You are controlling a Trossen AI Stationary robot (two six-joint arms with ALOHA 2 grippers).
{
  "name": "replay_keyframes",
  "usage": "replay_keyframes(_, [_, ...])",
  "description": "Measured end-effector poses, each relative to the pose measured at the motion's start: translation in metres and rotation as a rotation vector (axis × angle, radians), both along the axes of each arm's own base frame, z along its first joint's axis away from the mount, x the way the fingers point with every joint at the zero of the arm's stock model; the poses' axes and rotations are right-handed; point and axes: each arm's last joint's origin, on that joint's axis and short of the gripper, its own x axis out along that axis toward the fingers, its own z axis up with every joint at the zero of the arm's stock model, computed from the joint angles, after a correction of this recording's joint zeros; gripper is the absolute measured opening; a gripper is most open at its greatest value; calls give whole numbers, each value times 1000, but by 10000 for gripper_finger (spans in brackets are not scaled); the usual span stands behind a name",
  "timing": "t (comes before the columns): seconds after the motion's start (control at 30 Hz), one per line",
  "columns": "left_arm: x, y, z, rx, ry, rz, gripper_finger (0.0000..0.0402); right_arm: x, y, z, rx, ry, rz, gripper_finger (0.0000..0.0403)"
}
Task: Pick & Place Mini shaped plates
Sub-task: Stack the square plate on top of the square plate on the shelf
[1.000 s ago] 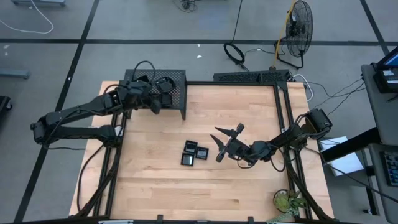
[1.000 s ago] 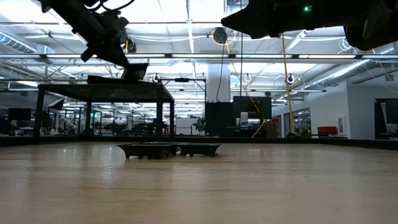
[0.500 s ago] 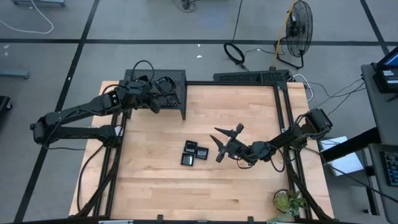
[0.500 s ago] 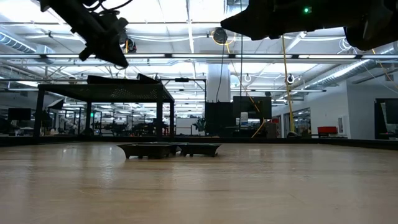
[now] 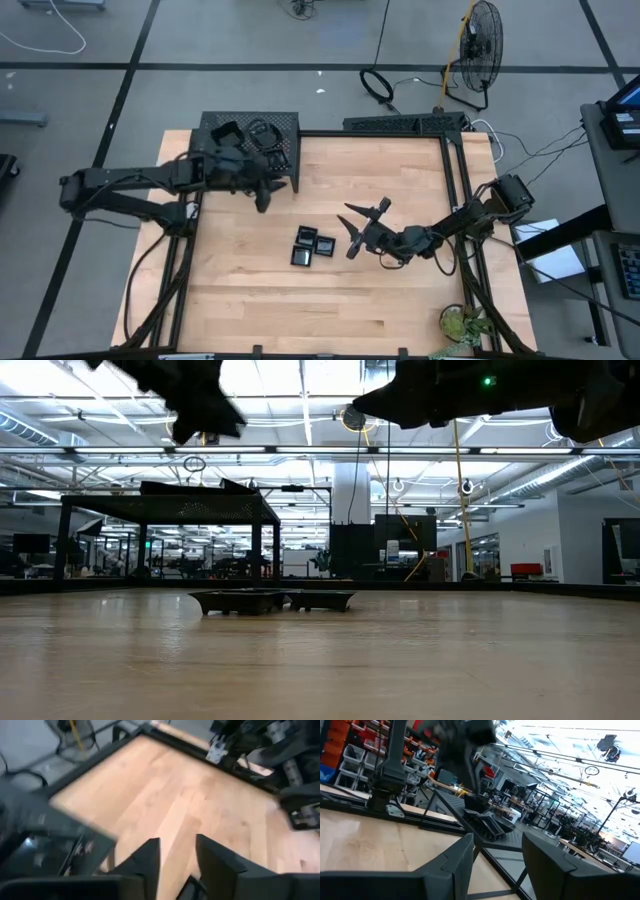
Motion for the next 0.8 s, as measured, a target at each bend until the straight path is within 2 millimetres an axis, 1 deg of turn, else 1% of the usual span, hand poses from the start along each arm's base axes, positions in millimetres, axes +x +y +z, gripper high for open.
replay_keyframes(0.07, [10,-6,14,52,39,-4,155,0,0,0,8,-5,2,155])
replay_keyframes(0.13, [21,-9,24,127,141,8,178,0,0,0,9,-6,3,155])
replay_keyframes(0.2, [33,-9,27,202,296,21,196,0,0,0,8,-6,5,155])
replay_keyframes(0.3, [54,-3,25,301,495,28,211,0,0,0,8,-6,4,155])
replay_keyframes(0.4, [74,4,16,361,637,33,212,0,0,0,8,-5,3,155])
replay_keyframes(0.53, [90,16,2,392,780,34,204,0,0,0,5,-3,2,155])
replay_keyframes(0.6, [93,23,-3,394,821,34,198,0,0,0,1,0,1,155])
replay_keyframes(0.7, [92,33,-9,395,875,30,187,0,0,0,-1,1,0,155])
replay_keyframes(0.8, [89,42,-10,381,897,53,178,0,0,0,0,1,1,155])
